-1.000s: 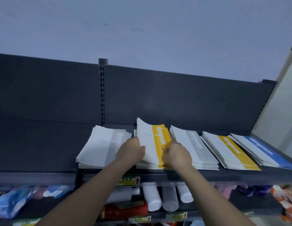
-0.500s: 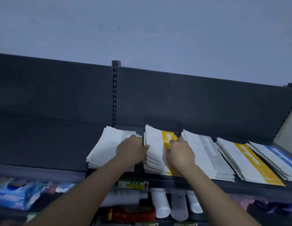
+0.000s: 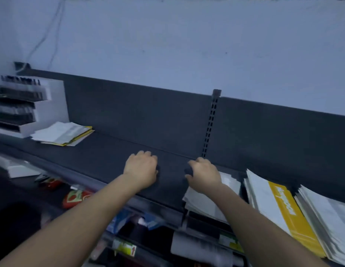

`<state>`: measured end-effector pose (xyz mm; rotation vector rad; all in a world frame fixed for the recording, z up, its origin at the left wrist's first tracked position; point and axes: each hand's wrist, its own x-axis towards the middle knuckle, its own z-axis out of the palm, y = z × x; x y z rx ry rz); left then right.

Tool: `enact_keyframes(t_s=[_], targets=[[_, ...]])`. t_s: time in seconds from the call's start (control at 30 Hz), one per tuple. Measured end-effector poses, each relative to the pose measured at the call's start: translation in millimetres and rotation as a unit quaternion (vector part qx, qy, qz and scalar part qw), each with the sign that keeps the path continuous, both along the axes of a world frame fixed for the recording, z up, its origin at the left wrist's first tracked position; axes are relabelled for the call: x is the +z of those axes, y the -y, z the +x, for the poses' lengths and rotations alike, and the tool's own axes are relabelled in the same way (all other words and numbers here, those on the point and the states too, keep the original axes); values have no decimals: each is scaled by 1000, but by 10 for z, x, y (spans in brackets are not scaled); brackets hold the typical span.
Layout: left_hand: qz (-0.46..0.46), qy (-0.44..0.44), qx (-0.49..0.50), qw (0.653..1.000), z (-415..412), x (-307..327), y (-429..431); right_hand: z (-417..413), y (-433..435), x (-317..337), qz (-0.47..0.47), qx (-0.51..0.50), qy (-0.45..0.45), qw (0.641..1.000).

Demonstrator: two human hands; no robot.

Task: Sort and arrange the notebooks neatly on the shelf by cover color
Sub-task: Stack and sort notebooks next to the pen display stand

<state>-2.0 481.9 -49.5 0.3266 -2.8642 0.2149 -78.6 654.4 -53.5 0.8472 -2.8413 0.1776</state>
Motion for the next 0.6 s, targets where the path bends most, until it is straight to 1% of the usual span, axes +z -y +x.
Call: enact_keyframes(t_s=[0.2, 0.37, 0.6], targets=[[-10, 17, 60, 998, 320, -2, 1014, 126, 1090, -41, 26, 54, 6, 998], [-3, 32, 97, 995, 532, -60, 1764, 259, 1908, -105, 17, 89, 14, 996], [6, 43, 135, 990, 704, -150, 2604, 370, 2837, -168, 10, 127, 30, 991]])
